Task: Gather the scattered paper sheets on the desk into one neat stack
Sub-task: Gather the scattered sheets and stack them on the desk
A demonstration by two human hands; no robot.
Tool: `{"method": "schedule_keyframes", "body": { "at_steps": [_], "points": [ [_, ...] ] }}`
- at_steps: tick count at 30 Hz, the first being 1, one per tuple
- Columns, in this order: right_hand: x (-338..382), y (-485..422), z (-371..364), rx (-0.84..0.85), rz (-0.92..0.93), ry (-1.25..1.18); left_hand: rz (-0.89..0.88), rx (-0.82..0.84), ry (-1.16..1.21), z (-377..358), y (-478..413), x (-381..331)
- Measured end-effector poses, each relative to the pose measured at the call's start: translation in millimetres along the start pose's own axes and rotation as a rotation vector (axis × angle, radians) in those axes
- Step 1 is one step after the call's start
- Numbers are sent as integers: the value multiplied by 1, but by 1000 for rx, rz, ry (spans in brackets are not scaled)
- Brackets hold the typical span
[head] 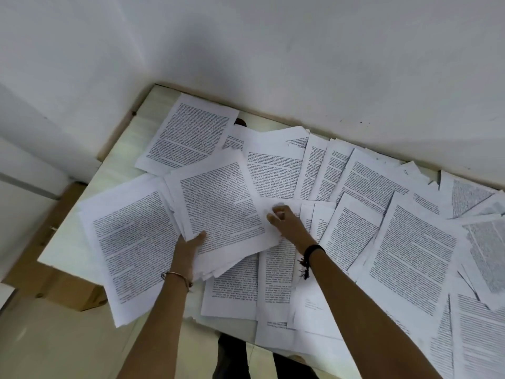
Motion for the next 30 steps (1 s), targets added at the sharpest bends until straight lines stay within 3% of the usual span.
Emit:
{"method": "schedule_keyframes", "body": {
  "at_steps": [2, 6, 9, 13, 16, 18, 22, 24, 28, 30],
  "points": [
    [7, -2, -8, 110, 68, 303, -27, -94, -72, -6, 5, 1],
    [13, 7, -20, 250, 60, 637, -201, -429, -319, -22, 20, 5],
    [13, 14, -22, 490, -44, 561, -208, -377, -482, -12, 15, 10],
    [7, -3, -9, 183, 71, 393, -116, 37, -324, 9, 7, 7],
    [1, -10, -5, 53, -5, -29, 24, 326, -291, 13, 18, 2],
    [-9, -15, -6, 1, -50, -131, 180, 426, -255, 13, 17, 2],
    [-21, -17, -5, 129, 23, 62, 121, 167, -248, 0, -11, -10],
    [-23, -16, -2, 197, 33, 32, 52, 135, -344, -10, -19, -19],
    [-10, -18, 4, -59, -17, -82, -35, 59, -566, -37, -20, -28],
    [4, -22, 2, -10, 17, 21, -41, 16, -709, -50, -20, -32]
  ]
}}
Point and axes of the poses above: each hand's wrist, its own y-axis away from the middle knuckle, its own z-axis out of the back of the hand, x = y × z, the point moved 1 cm from there along -y, towards the middle knuckle, and after that the axes turned 13 degrees about y, right-handed, at the moved point
